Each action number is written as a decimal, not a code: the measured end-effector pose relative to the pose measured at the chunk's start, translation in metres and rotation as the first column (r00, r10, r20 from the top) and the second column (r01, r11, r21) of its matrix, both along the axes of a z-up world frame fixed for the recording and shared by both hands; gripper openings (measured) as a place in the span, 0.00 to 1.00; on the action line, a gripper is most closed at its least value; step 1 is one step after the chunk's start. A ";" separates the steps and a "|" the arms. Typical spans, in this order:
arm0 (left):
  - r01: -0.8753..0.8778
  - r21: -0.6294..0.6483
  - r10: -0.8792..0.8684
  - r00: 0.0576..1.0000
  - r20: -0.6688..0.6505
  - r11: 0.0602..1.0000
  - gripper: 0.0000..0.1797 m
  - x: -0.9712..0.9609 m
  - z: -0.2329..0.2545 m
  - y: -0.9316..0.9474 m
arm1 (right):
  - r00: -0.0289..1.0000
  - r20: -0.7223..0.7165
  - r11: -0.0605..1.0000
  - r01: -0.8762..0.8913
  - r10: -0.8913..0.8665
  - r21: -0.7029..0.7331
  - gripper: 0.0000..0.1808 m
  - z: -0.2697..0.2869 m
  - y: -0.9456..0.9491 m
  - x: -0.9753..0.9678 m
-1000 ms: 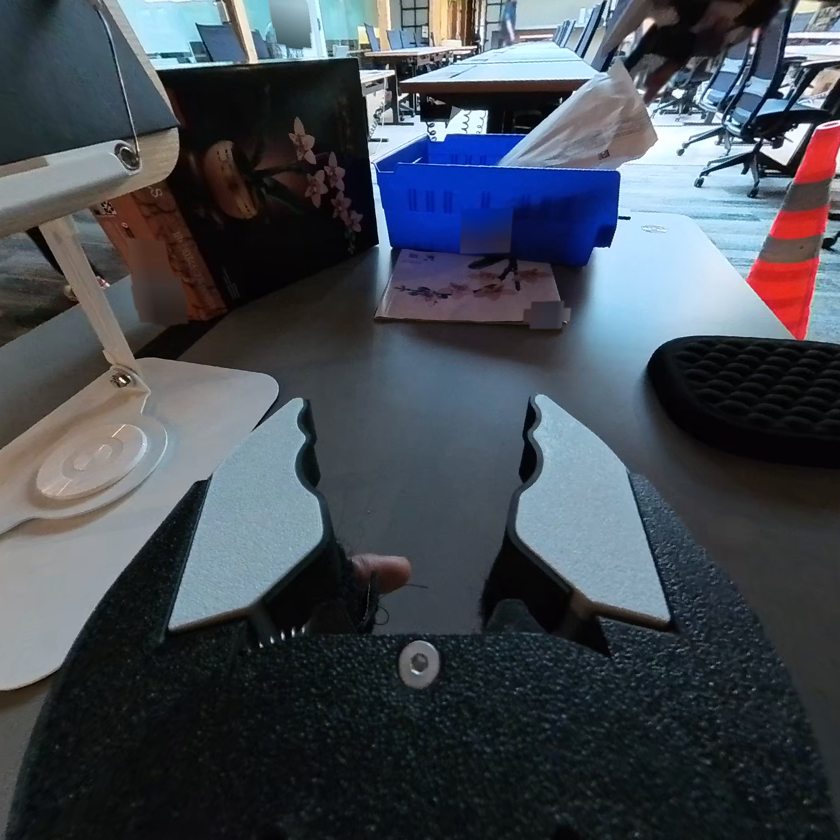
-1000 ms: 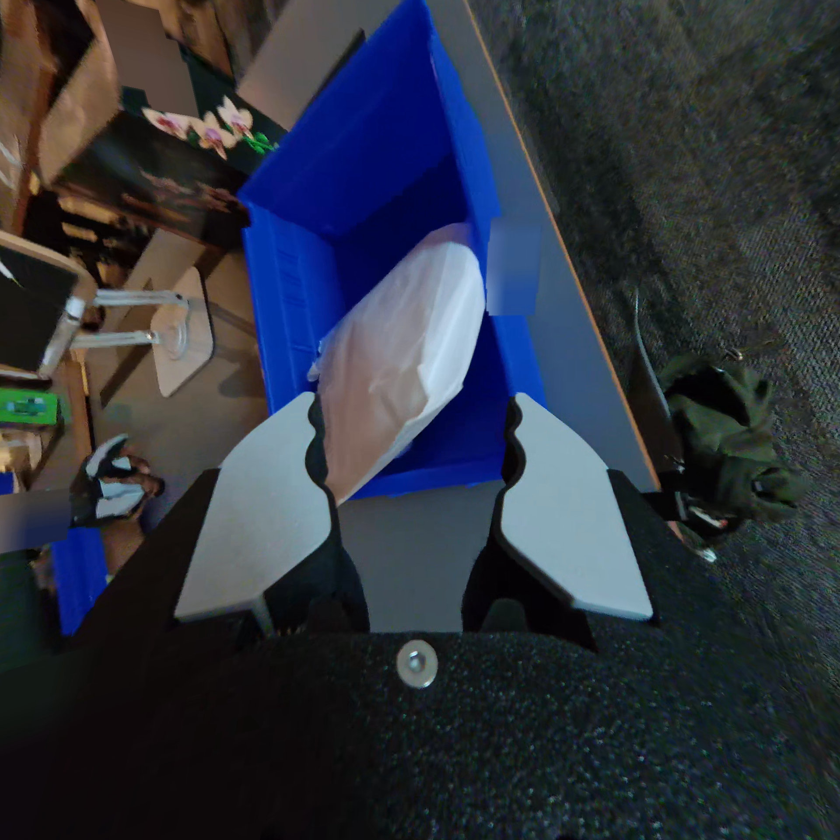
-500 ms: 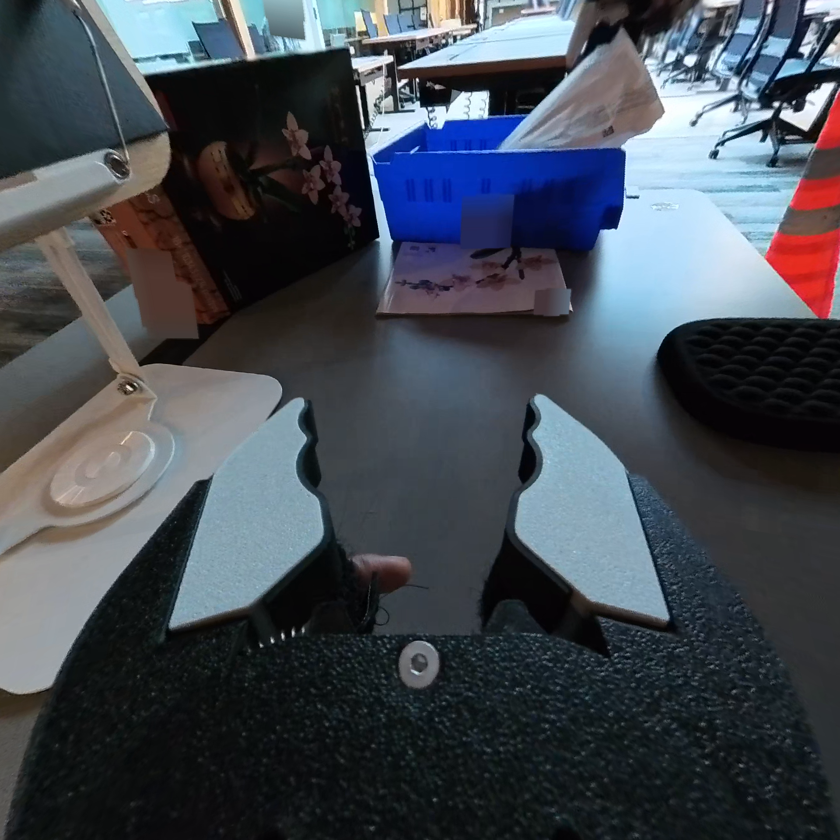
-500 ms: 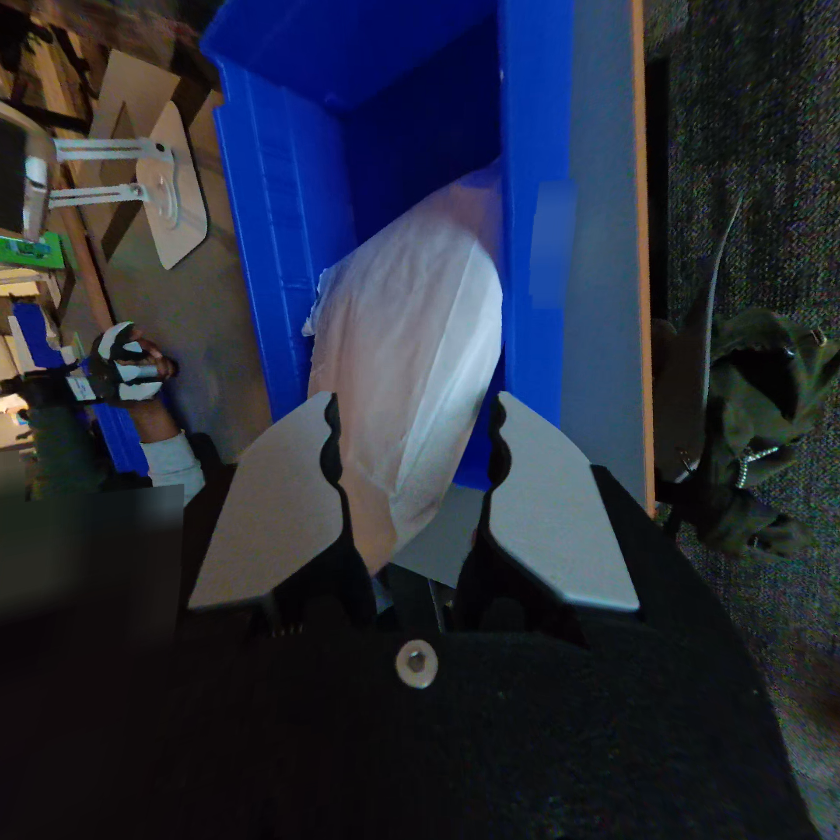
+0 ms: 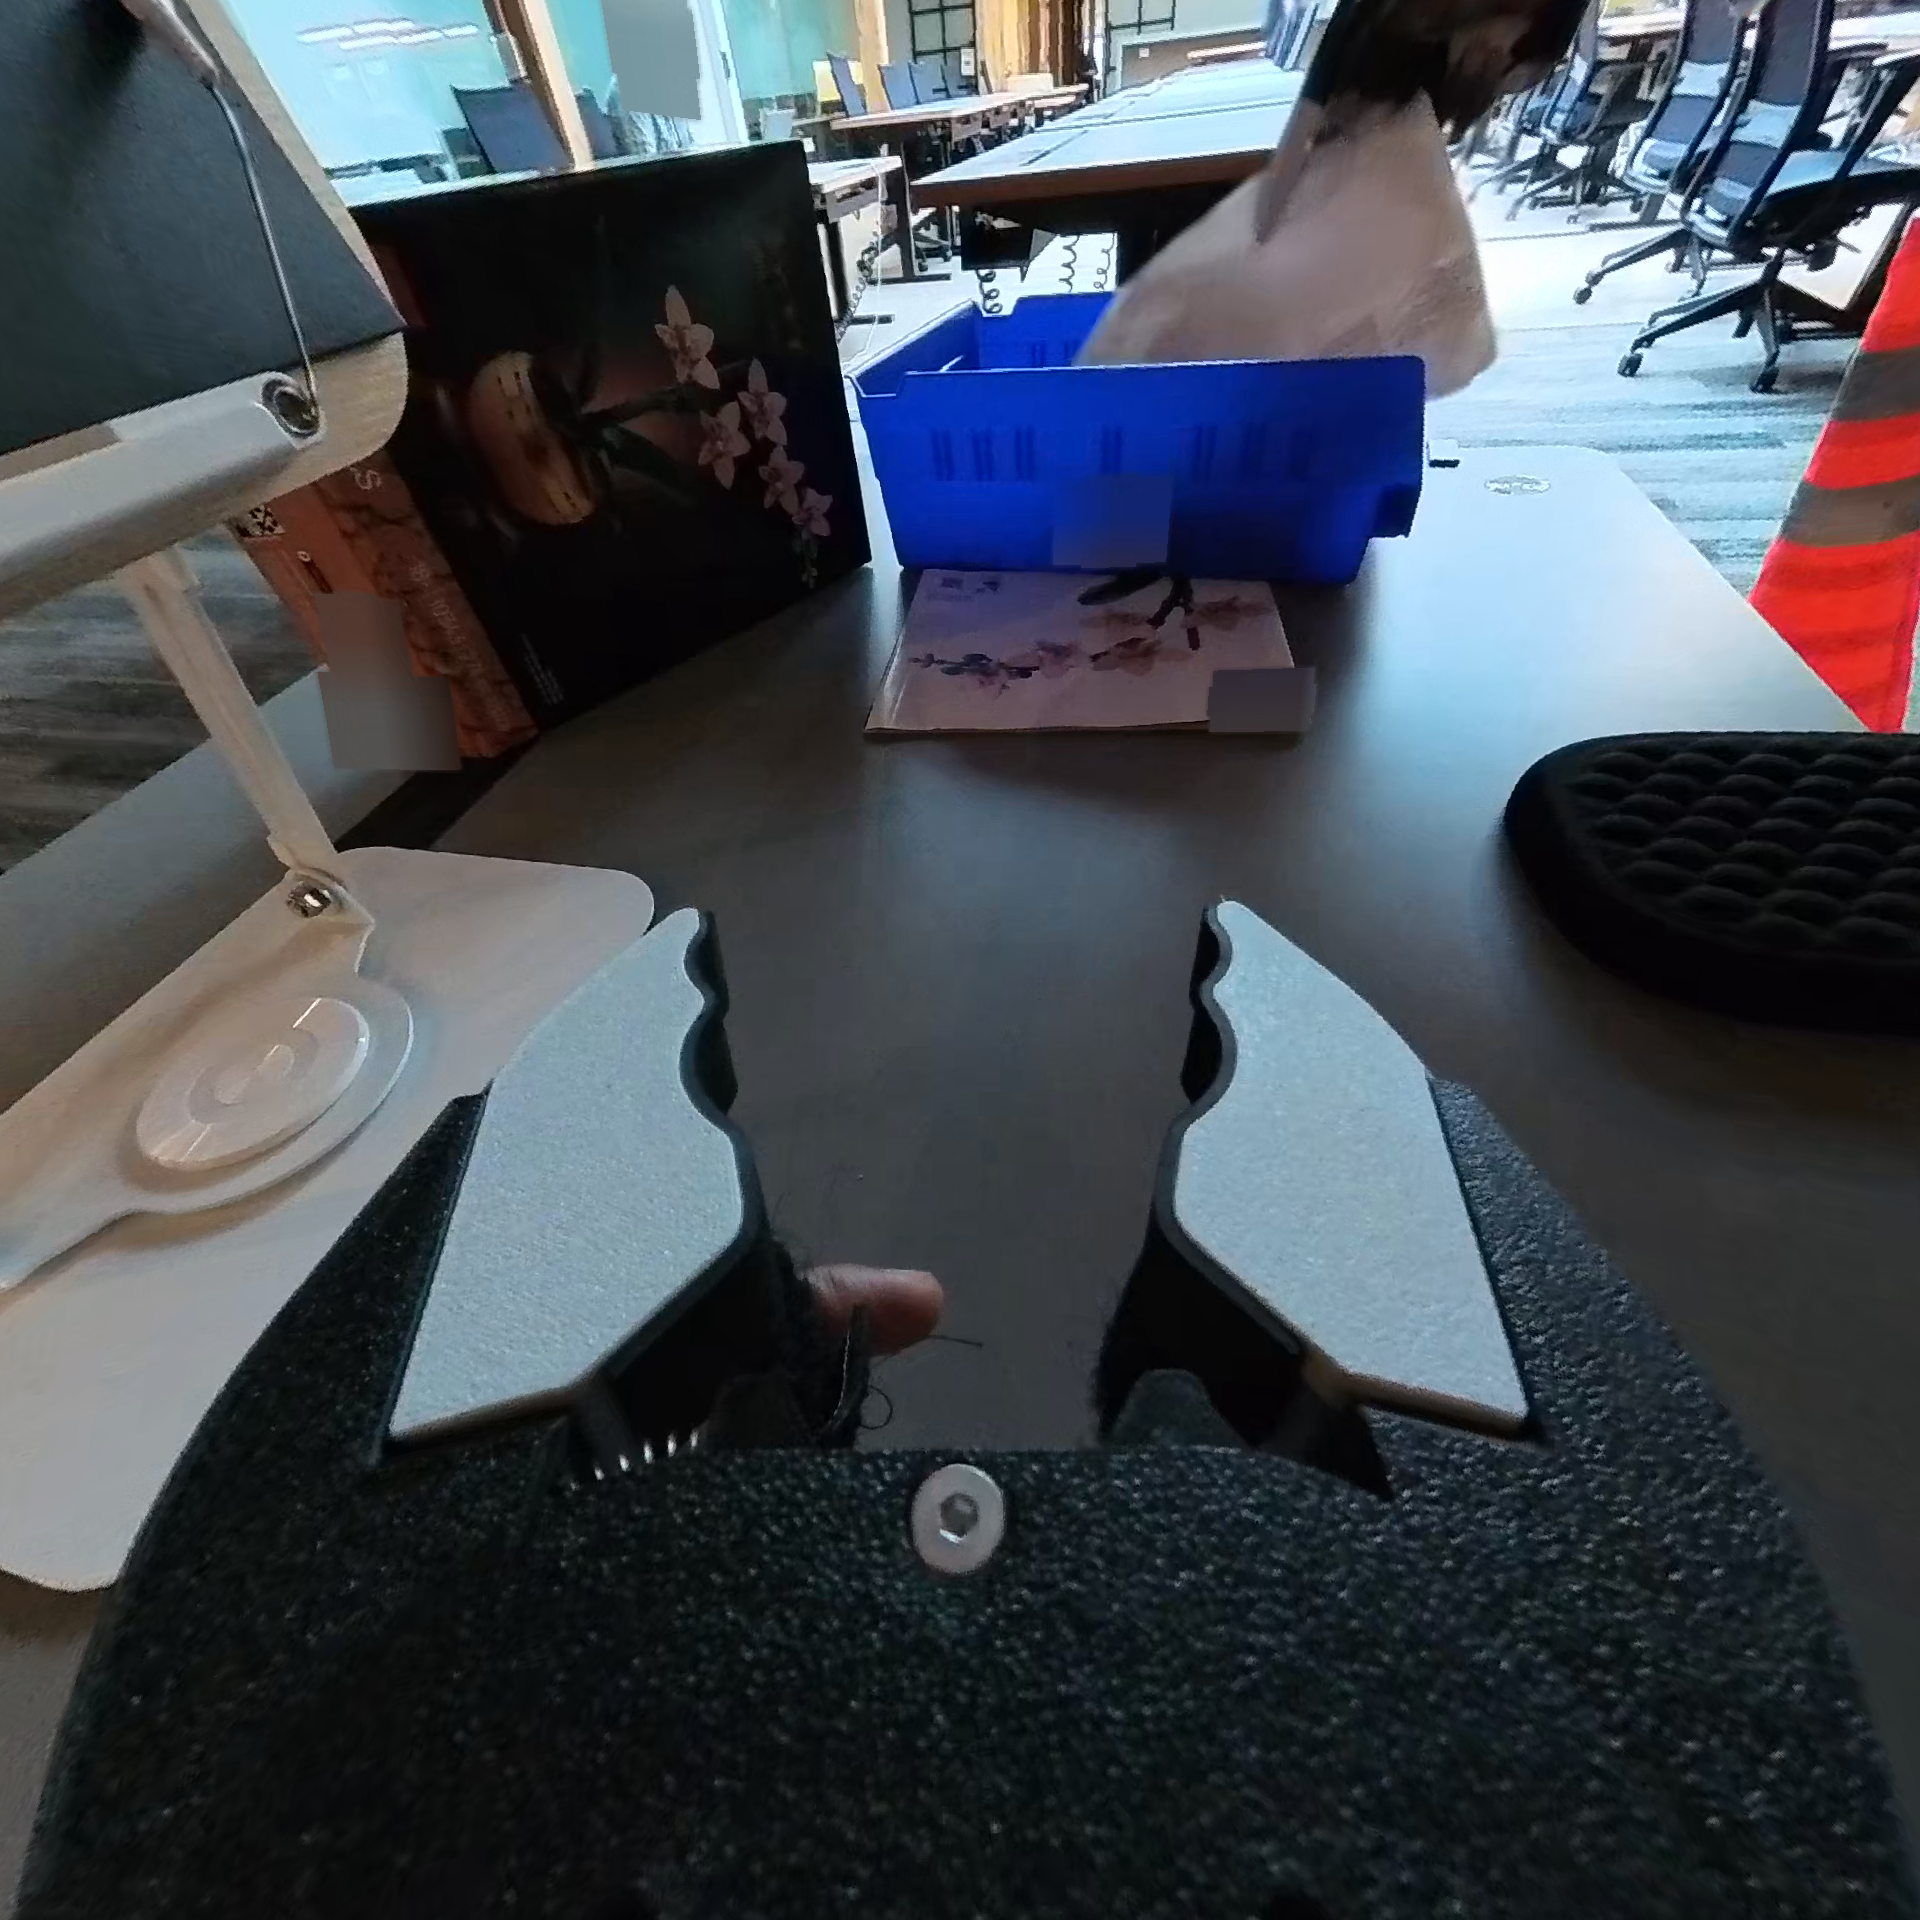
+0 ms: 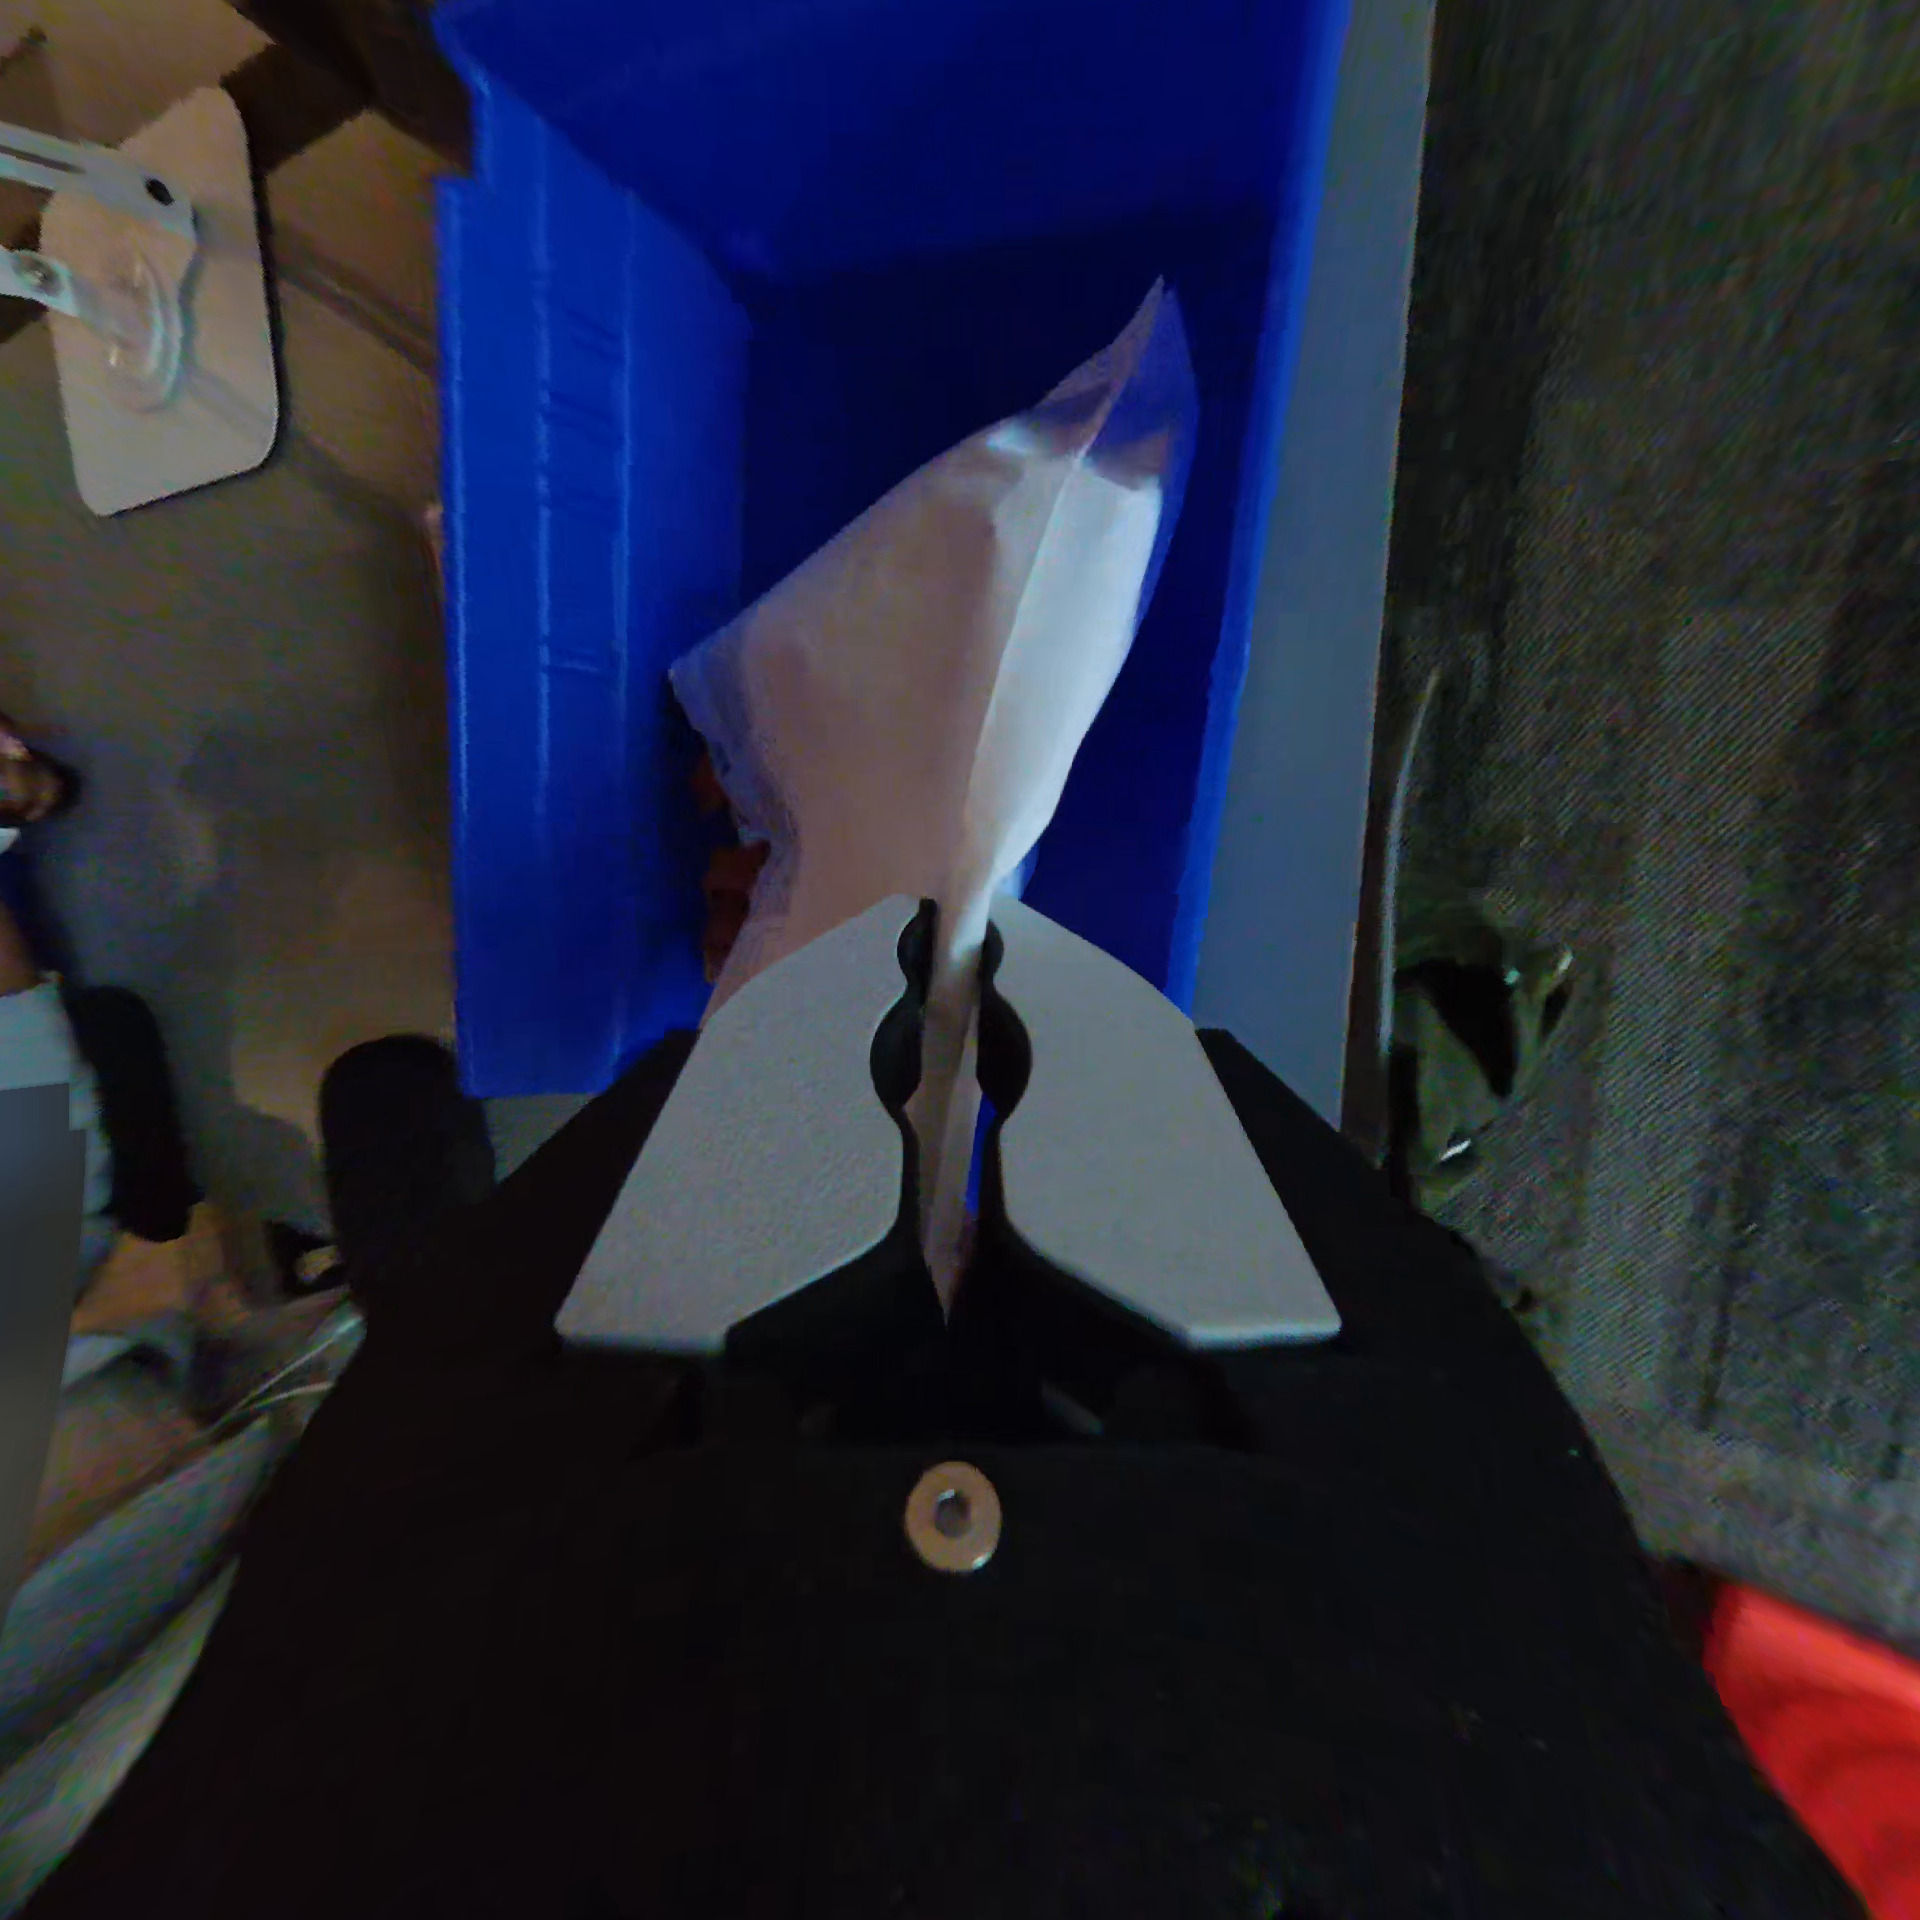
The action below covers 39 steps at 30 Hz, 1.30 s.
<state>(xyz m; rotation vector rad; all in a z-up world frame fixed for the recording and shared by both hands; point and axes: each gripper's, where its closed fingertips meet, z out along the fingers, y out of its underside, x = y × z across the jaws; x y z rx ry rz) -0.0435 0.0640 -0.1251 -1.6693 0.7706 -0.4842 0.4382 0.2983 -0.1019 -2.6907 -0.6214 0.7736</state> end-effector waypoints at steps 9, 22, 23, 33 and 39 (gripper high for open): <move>-0.002 0.007 0.002 1.000 -0.005 1.000 0.47 0.001 0.000 0.001 | 0.976 0.192 0.841 -0.185 0.099 0.508 0.02 0.049 0.020 -0.031; -0.003 0.015 0.003 1.000 -0.007 1.000 0.47 -0.001 0.002 0.000 | 0.835 0.549 0.600 -0.456 0.033 0.657 0.02 0.071 0.013 -0.048; -0.003 0.014 0.003 1.000 -0.008 1.000 0.47 -0.001 0.002 0.000 | 0.827 0.562 0.585 -0.465 0.019 0.665 0.02 0.075 0.013 -0.047; -0.007 0.021 0.007 1.000 -0.014 1.000 0.47 -0.001 0.003 0.000 | 0.856 0.516 0.544 -0.416 -0.036 0.729 0.02 0.101 0.006 -0.041; -0.004 0.021 0.005 1.000 -0.022 1.000 0.47 0.000 0.003 0.000 | 0.896 0.443 0.566 -0.356 -0.018 0.743 0.02 0.099 -0.001 -0.041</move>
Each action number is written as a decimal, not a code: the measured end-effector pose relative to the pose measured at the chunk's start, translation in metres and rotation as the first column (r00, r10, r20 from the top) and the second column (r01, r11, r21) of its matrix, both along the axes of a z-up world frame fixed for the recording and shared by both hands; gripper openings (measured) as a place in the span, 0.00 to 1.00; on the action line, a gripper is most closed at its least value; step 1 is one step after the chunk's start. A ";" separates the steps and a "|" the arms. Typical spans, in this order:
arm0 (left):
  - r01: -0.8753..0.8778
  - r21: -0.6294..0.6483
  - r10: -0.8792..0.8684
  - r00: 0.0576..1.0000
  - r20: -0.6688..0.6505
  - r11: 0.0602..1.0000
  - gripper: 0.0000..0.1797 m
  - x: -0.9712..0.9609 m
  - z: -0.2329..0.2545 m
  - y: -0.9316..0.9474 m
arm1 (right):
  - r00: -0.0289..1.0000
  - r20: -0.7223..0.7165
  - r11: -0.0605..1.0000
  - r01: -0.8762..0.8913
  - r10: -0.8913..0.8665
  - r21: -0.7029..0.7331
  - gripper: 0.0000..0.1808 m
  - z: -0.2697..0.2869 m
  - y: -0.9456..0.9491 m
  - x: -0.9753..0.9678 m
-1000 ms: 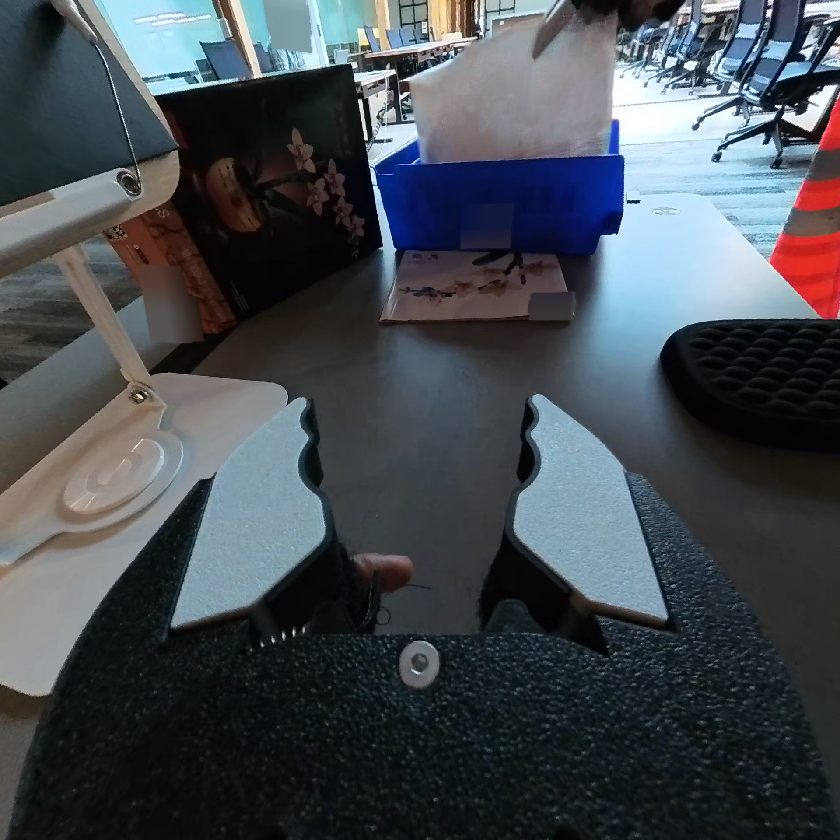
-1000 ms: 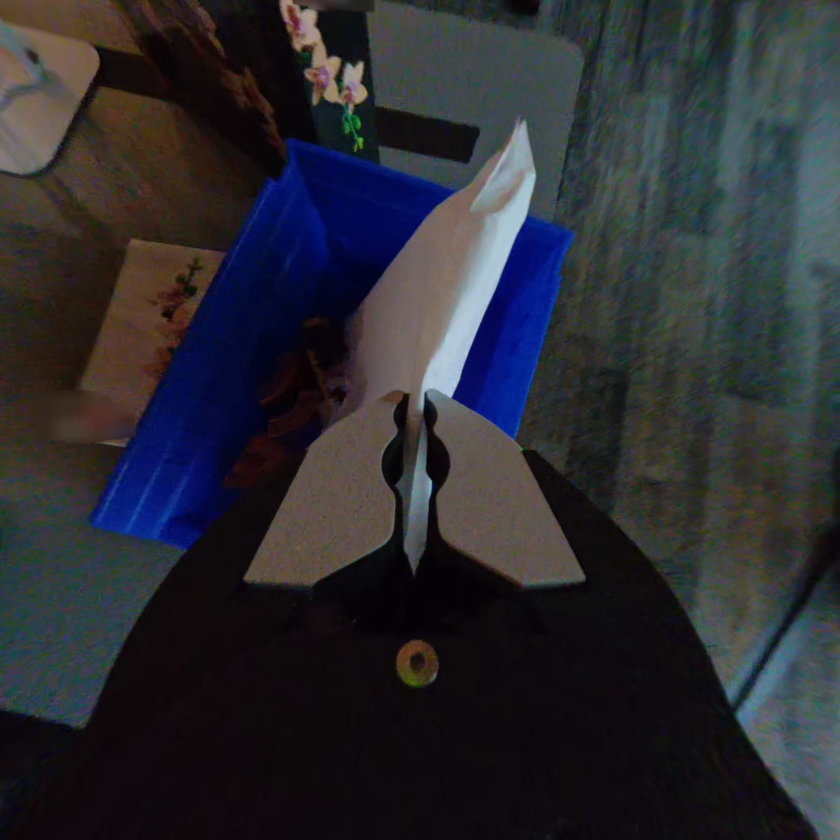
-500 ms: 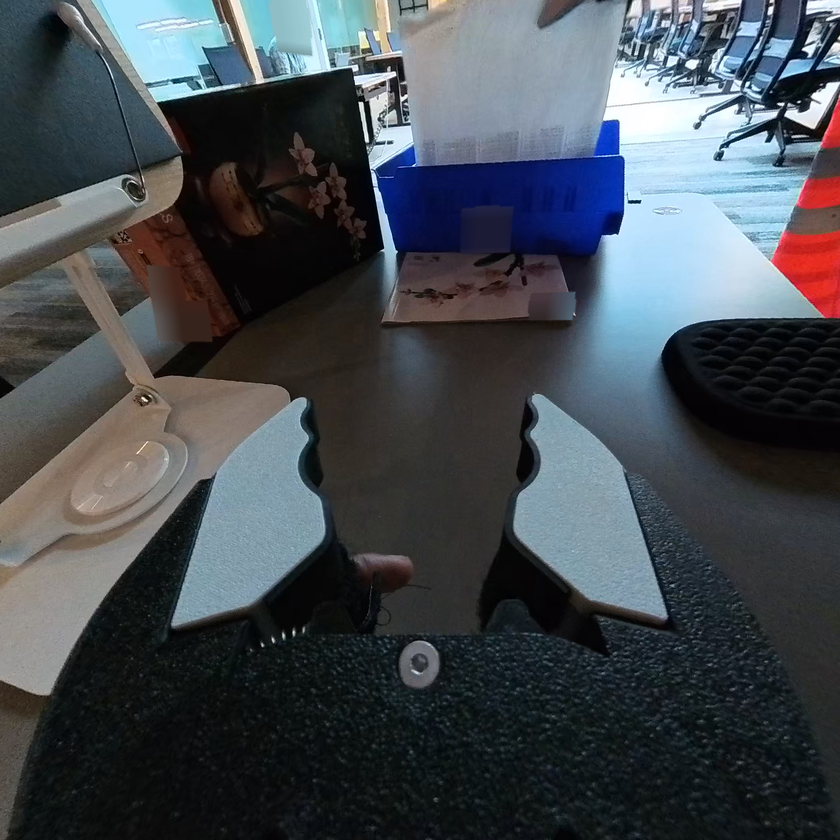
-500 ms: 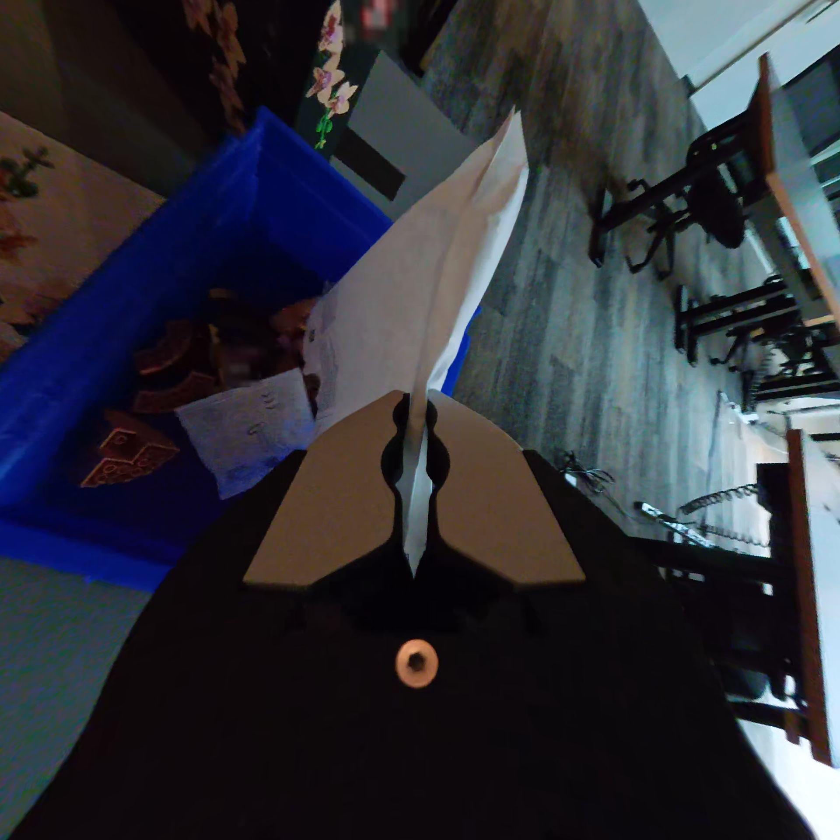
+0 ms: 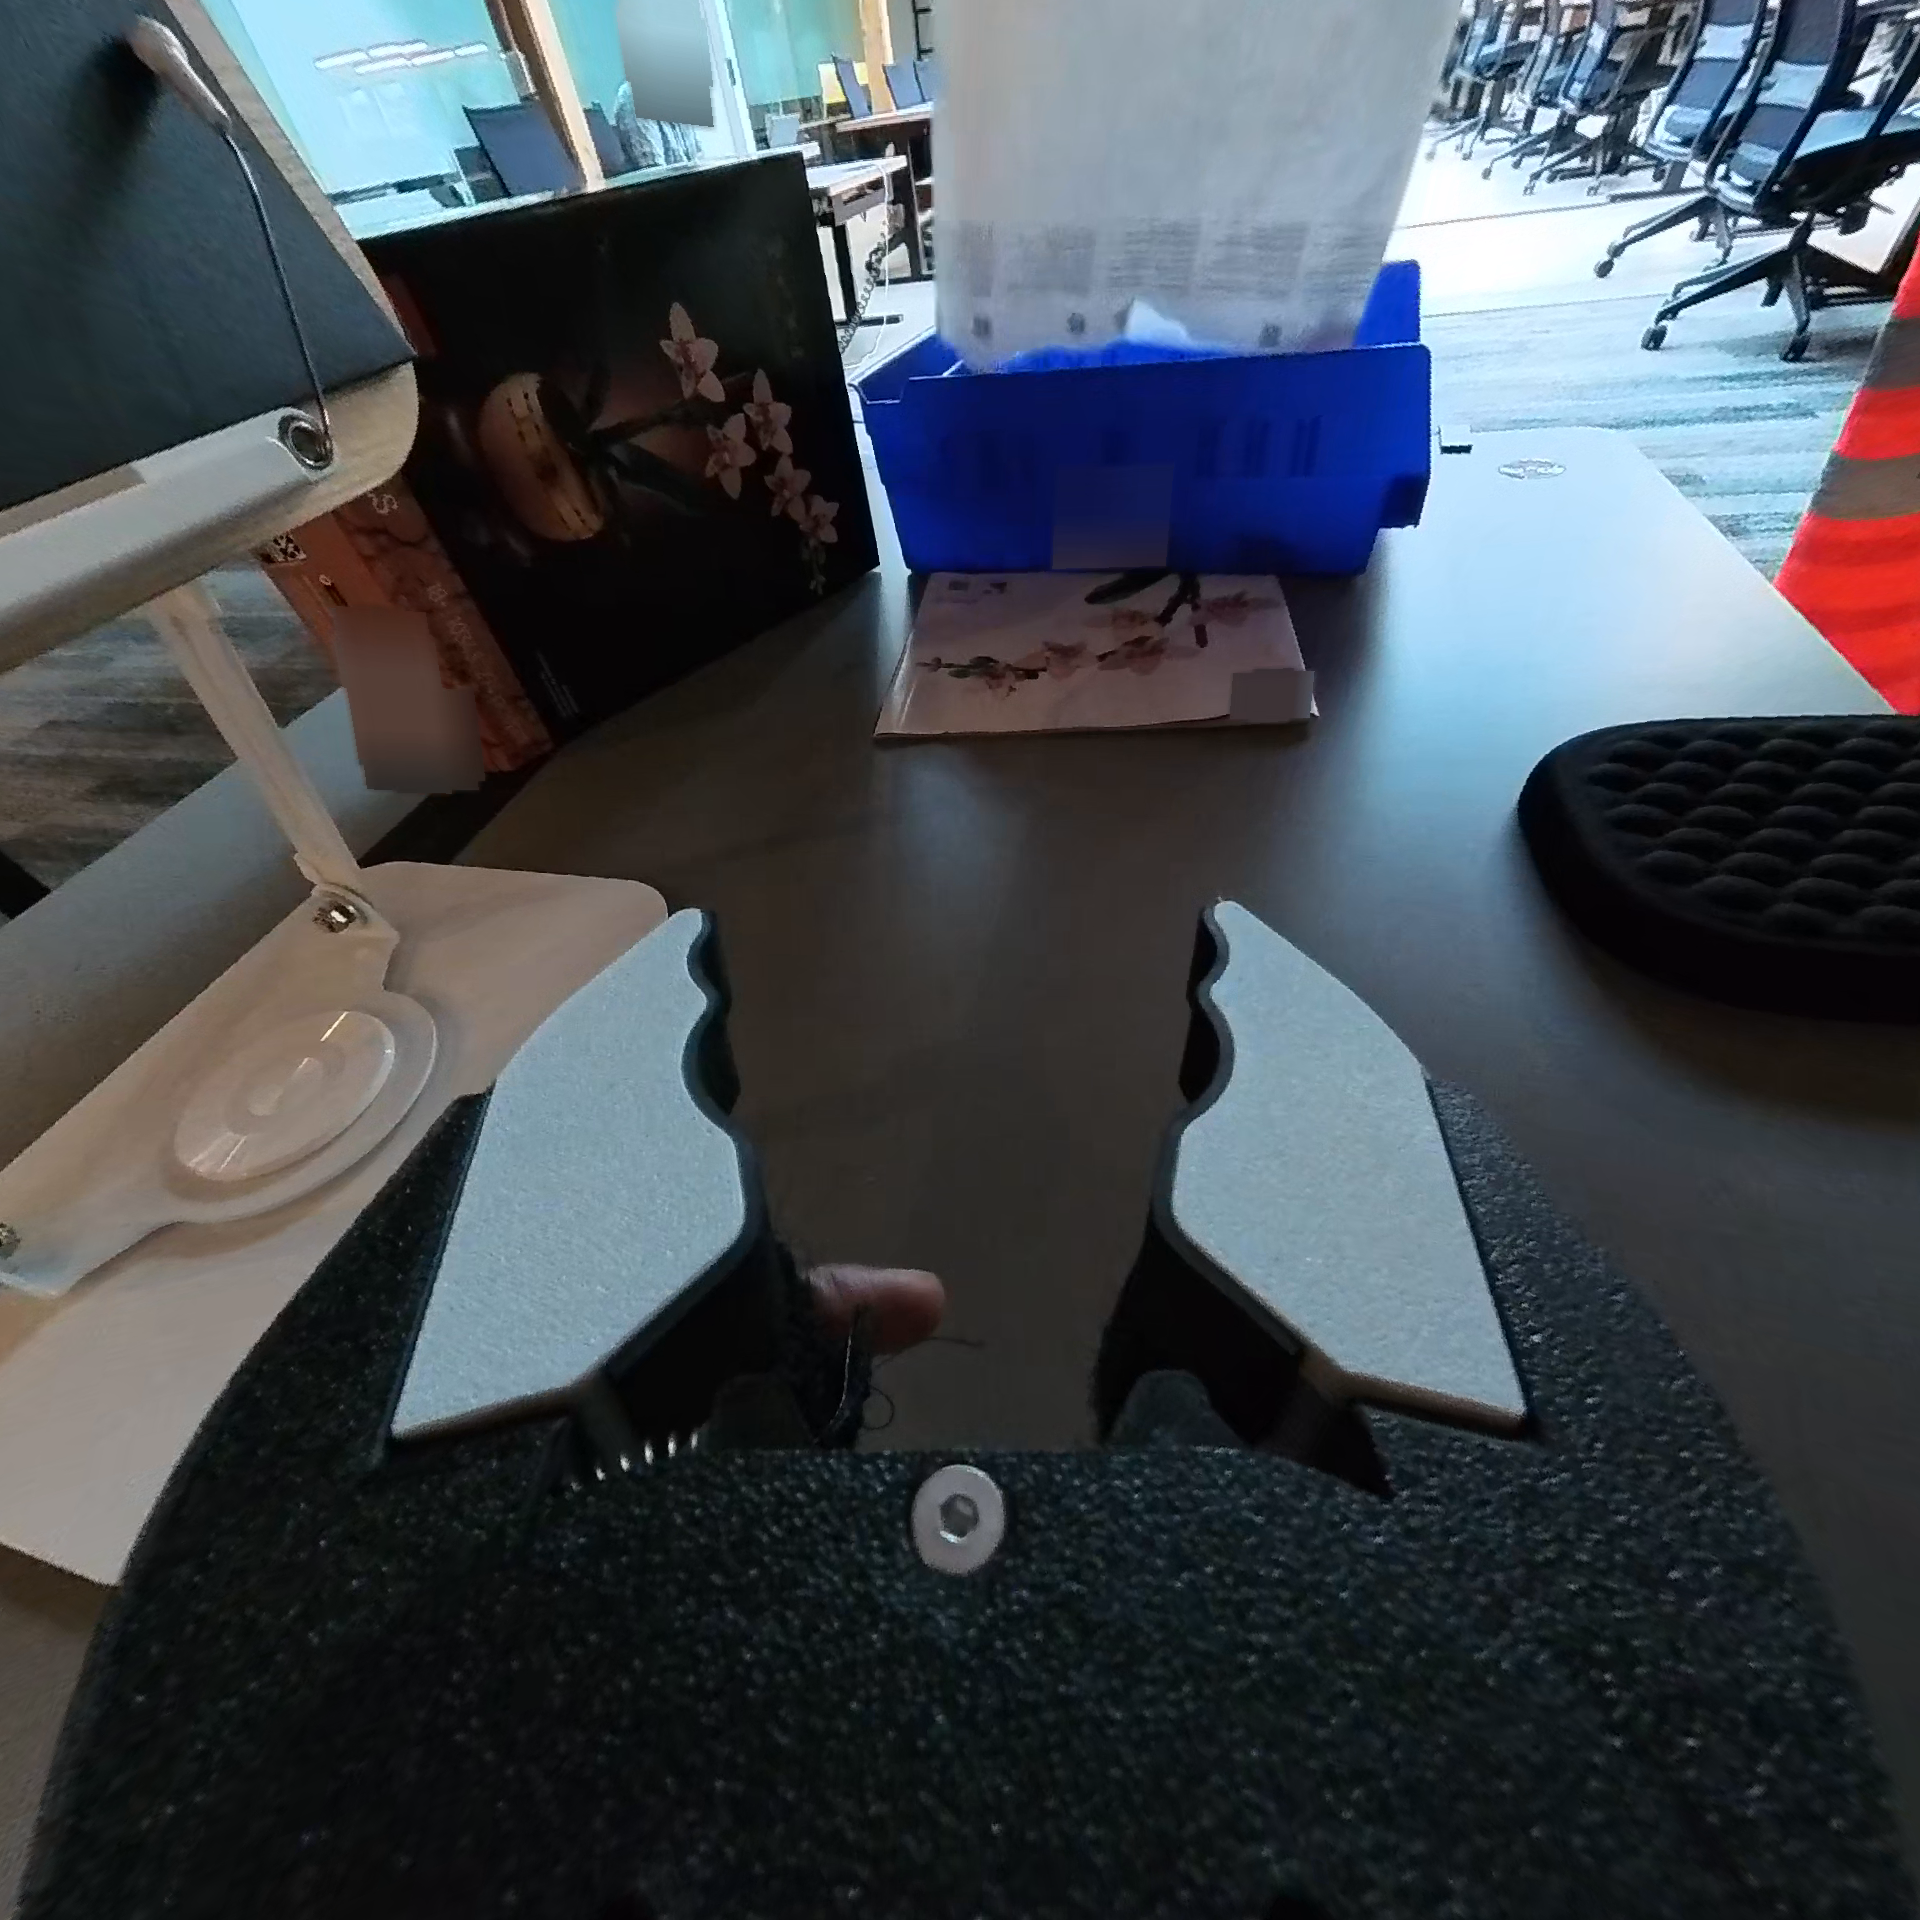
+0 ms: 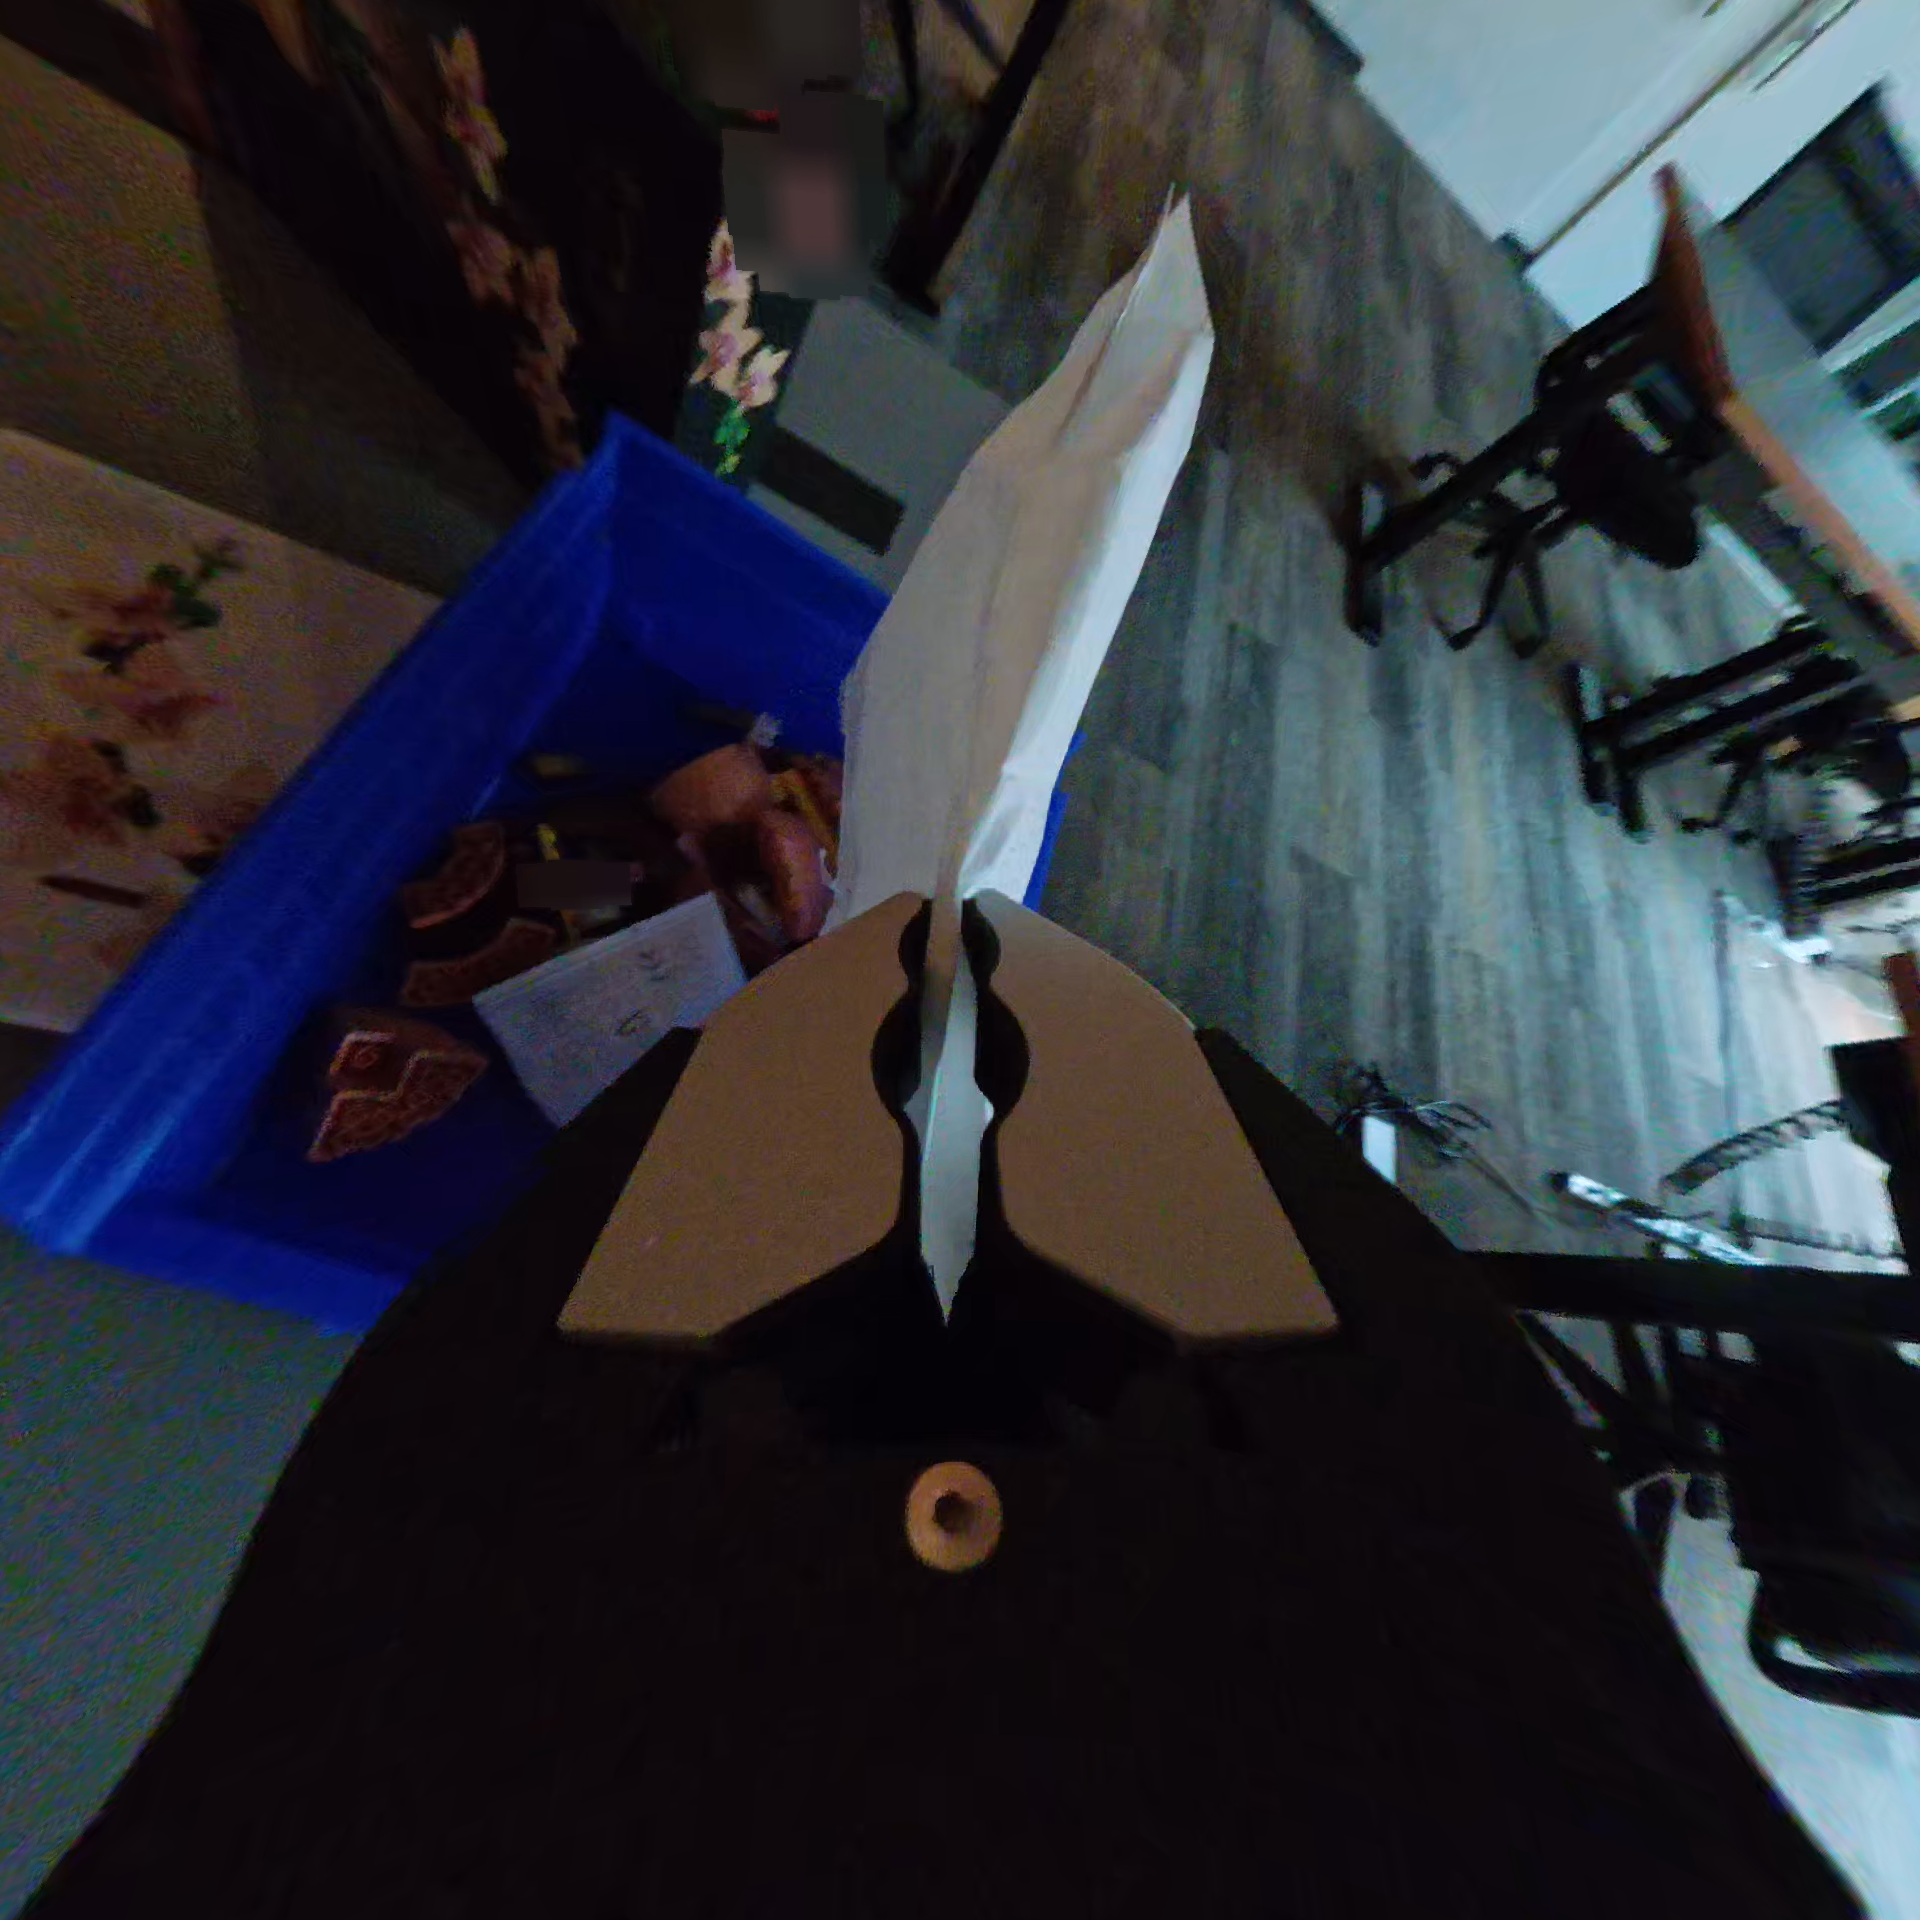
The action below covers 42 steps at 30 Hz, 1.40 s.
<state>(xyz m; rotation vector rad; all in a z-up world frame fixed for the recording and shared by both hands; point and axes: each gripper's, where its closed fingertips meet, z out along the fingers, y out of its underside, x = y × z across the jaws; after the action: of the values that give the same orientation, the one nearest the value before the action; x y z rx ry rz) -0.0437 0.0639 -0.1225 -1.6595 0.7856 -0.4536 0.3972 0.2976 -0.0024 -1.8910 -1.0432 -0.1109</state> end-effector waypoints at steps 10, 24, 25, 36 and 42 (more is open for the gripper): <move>0.003 0.000 -0.003 1.000 -0.009 1.000 0.47 0.001 -0.001 0.001 | 0.999 -0.046 0.995 -0.026 0.021 -0.093 0.02 -0.022 -0.018 -0.008; 0.000 0.028 -0.001 1.000 0.023 1.000 0.46 -0.001 0.009 0.000 | 0.999 -0.026 0.988 0.020 -0.024 -0.154 0.02 -0.033 -0.026 -0.014; 0.000 0.028 -0.001 1.000 0.023 1.000 0.46 -0.002 0.009 0.000 | 0.999 0.012 0.990 0.036 -0.034 -0.137 0.02 -0.032 -0.026 -0.010; -0.004 0.030 0.004 1.000 0.019 1.000 0.46 -0.003 0.009 0.000 | 0.999 -0.038 0.993 0.021 -0.026 -0.119 0.02 -0.027 -0.029 -0.018; -0.005 0.031 0.004 1.000 0.019 0.999 0.46 -0.003 0.008 0.000 | 0.994 -0.108 0.988 -0.007 -0.010 -0.154 0.02 -0.027 -0.034 -0.027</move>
<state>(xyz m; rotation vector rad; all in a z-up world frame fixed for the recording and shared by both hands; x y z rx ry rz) -0.0471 0.0641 -0.1144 -1.6255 0.7713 -0.4508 0.3701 0.2633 -0.0297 -2.0131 -1.0009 0.0730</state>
